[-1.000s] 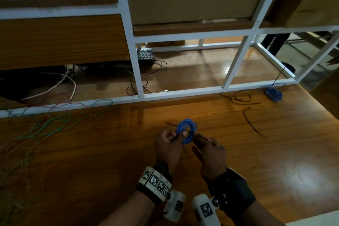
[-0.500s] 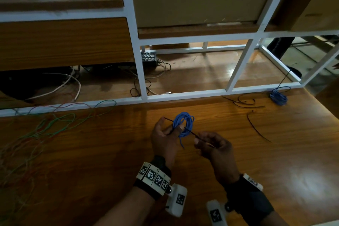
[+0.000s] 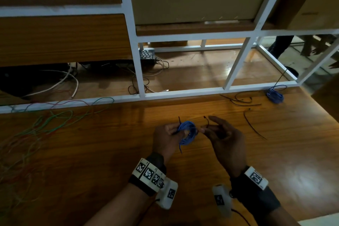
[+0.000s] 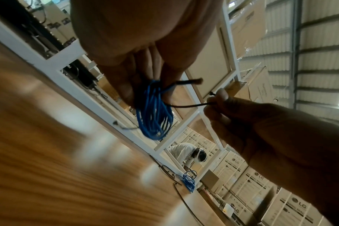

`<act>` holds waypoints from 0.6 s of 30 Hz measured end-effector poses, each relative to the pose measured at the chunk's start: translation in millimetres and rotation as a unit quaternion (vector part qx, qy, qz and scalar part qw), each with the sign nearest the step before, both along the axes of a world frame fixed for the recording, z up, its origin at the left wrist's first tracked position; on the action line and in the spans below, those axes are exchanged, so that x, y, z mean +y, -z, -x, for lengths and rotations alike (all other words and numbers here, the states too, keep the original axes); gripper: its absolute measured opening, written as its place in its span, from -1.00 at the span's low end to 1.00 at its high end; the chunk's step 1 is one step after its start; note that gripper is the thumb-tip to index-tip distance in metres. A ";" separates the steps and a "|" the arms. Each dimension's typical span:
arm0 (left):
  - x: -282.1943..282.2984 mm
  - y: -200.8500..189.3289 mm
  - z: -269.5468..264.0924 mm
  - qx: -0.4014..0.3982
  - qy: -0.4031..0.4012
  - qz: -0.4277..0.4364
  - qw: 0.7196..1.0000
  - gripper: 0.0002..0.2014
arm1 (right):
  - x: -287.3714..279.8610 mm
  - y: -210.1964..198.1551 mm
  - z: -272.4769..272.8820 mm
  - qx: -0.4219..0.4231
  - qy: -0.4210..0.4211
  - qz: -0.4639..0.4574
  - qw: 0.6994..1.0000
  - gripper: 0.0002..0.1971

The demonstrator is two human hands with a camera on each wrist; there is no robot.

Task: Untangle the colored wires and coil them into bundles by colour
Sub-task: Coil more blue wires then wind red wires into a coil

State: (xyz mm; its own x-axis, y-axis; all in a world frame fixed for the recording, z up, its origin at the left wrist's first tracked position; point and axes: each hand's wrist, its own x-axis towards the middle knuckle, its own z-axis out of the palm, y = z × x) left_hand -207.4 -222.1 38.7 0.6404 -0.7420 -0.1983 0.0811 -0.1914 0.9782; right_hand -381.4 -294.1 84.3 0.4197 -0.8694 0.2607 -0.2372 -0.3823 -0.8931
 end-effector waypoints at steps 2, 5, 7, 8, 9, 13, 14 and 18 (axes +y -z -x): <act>-1.1 1.6 0.6 -0.025 0.033 -0.018 0.999 -0.72 | -4.2 -0.5 -5.4 0.033 -0.004 0.021 0.999 -0.63; 2.2 -5.3 4.4 -0.037 0.077 -0.037 0.996 -0.83 | -11.2 2.9 -11.3 0.083 -0.024 0.016 0.996 -0.68; 4.1 -7.2 4.5 -0.042 0.092 -0.043 0.994 -0.82 | -13.0 4.8 -13.2 0.099 -0.027 0.030 0.994 -0.69; 5.8 -8.3 4.9 -0.045 0.099 -0.041 0.993 -0.81 | -13.0 5.1 -13.7 0.106 -0.028 0.041 0.993 -0.69; 7.2 -8.6 5.2 -0.048 0.105 -0.044 0.992 -0.81 | -13.1 5.7 -14.1 0.110 -0.028 0.050 0.992 -0.70; 8.0 -7.8 5.2 -0.046 0.122 -0.071 0.989 -0.78 | -12.8 9.0 -14.8 0.122 -0.032 0.063 0.990 -0.74; 7.8 -8.6 6.2 -0.052 0.125 -0.078 0.988 -0.77 | -12.3 10.1 -14.9 0.124 -0.036 0.058 0.990 -0.75; 7.5 -13.7 10.0 -0.077 0.135 -0.083 0.984 -0.80 | -10.5 13.6 -15.1 0.133 -0.039 0.070 0.988 -0.76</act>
State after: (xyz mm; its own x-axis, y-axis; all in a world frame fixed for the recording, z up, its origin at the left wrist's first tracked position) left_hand -217.3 -214.5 52.5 0.4558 -0.8549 -0.2477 -0.1413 -0.3443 0.9282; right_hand -366.3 -304.7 70.7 0.5532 -0.7954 0.2477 -0.4216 -0.5238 -0.7402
